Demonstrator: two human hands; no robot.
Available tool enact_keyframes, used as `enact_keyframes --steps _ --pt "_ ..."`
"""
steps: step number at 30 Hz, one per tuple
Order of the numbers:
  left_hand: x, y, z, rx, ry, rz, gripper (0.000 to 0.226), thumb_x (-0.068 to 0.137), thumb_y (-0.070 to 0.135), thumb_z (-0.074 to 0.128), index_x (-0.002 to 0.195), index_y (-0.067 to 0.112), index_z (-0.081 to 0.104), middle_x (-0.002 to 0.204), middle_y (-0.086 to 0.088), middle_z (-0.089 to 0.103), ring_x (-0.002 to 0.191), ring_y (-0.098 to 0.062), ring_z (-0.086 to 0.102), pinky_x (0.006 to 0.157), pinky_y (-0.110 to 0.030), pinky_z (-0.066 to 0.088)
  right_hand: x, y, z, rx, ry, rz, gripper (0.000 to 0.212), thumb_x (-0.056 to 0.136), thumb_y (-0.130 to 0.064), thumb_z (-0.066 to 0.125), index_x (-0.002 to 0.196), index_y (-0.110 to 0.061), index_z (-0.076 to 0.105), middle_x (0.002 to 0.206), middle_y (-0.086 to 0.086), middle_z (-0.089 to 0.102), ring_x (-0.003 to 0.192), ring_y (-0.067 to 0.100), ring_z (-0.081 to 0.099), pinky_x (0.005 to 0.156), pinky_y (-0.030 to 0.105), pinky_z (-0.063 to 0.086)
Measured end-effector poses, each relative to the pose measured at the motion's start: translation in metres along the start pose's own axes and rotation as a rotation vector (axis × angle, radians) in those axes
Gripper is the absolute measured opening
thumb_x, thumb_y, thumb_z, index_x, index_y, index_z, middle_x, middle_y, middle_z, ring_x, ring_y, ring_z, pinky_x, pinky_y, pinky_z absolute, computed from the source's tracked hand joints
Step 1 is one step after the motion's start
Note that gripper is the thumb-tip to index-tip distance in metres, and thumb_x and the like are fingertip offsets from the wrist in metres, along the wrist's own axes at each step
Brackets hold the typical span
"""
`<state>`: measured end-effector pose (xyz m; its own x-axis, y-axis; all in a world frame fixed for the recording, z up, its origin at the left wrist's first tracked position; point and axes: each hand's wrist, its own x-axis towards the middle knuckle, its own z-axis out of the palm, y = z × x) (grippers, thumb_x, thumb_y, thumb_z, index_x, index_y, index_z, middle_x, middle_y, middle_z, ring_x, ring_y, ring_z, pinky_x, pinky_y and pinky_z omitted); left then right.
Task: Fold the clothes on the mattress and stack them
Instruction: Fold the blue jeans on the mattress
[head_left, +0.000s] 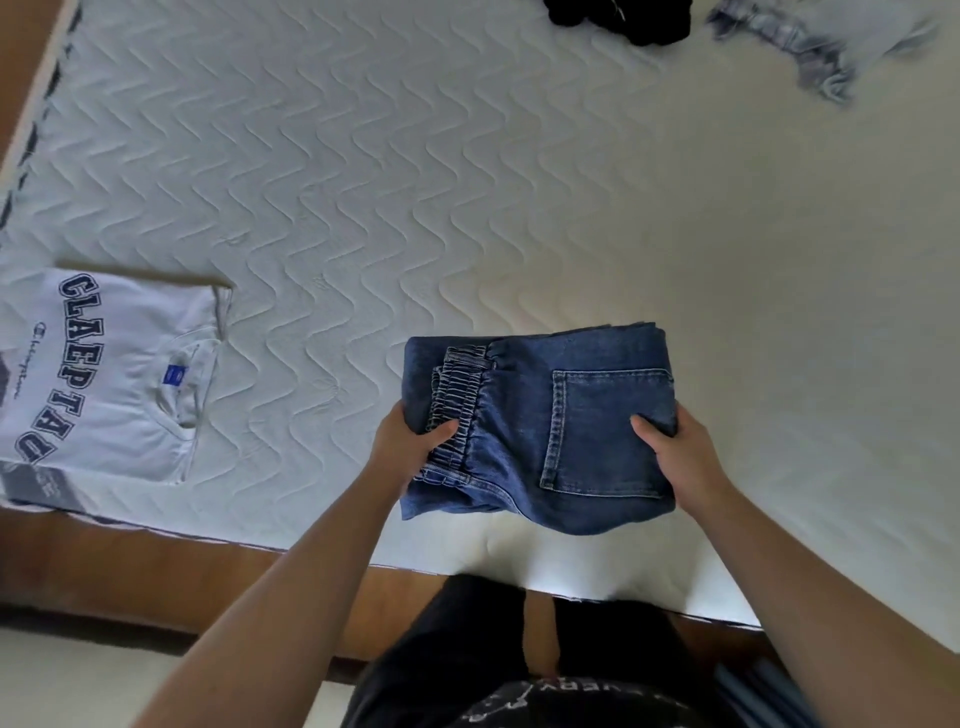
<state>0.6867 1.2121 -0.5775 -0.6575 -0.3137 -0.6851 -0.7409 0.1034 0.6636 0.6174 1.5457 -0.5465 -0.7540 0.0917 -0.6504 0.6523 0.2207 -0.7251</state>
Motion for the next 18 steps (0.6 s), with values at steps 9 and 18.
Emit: enact_keyframes --steps 9,18 --pt "-0.066 0.007 0.0 -0.041 0.019 0.076 0.071 0.063 0.049 0.088 0.123 0.028 0.054 0.111 0.008 0.069 0.101 -0.016 0.067 0.081 -0.033 0.055 -0.055 0.001 -0.033 0.071 -0.056 -0.008 0.022 0.09 -0.025 0.07 0.1 -0.043 0.063 0.101 -0.017 0.07 0.086 0.003 0.069 0.065 0.022 0.054" --pt "-0.122 0.0 -0.016 -0.159 0.106 0.091 0.075 0.059 0.053 0.087 0.123 0.026 0.057 0.112 0.003 0.071 0.101 -0.021 0.068 0.09 -0.048 0.056 -0.074 -0.012 -0.043 0.012 -0.168 -0.134 0.024 0.087 -0.03 0.072 0.104 -0.045 0.063 0.102 -0.02 0.072 0.088 0.002 0.07 0.07 0.022 0.055"
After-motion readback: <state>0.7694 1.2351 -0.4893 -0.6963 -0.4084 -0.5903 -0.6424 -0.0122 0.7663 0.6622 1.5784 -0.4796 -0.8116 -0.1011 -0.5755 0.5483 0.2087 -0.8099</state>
